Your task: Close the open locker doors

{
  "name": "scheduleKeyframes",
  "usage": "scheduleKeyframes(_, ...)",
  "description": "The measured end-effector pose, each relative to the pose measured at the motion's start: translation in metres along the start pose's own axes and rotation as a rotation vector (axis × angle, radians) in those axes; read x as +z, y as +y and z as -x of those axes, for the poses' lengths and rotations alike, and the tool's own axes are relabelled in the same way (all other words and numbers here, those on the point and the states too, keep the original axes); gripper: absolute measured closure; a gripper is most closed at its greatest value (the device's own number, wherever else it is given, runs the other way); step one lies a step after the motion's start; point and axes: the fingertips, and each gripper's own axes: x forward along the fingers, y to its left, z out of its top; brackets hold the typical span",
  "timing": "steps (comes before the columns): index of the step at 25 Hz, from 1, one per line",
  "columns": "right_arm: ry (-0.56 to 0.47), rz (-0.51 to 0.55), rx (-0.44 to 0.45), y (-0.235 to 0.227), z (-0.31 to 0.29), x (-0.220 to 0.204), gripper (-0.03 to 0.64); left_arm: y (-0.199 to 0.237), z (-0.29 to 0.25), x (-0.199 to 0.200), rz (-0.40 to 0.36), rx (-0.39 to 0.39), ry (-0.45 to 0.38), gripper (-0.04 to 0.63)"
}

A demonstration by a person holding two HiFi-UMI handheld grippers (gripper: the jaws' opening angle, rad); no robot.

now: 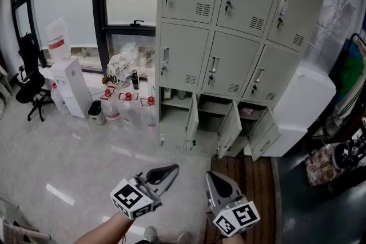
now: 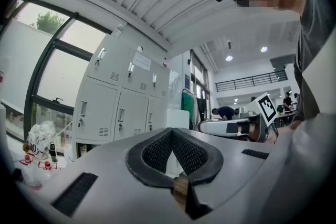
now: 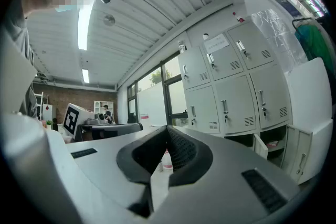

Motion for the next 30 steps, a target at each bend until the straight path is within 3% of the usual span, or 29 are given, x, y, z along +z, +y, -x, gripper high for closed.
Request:
scheduleKeyframes(19, 0.006, -0.02, -0.004, 0.001, 0.018, 0.002, 0.603, -0.019, 0.003, -0.001, -0.007, 0.003, 0.015, 0.586)
scheduleKeyframes(30, 0.065, -0.059, 0.037, -0.021, 0.052, -0.025, 0.601, -0.049, -0.009, -0.028, 0.019, 0.079, 0.054, 0.586)
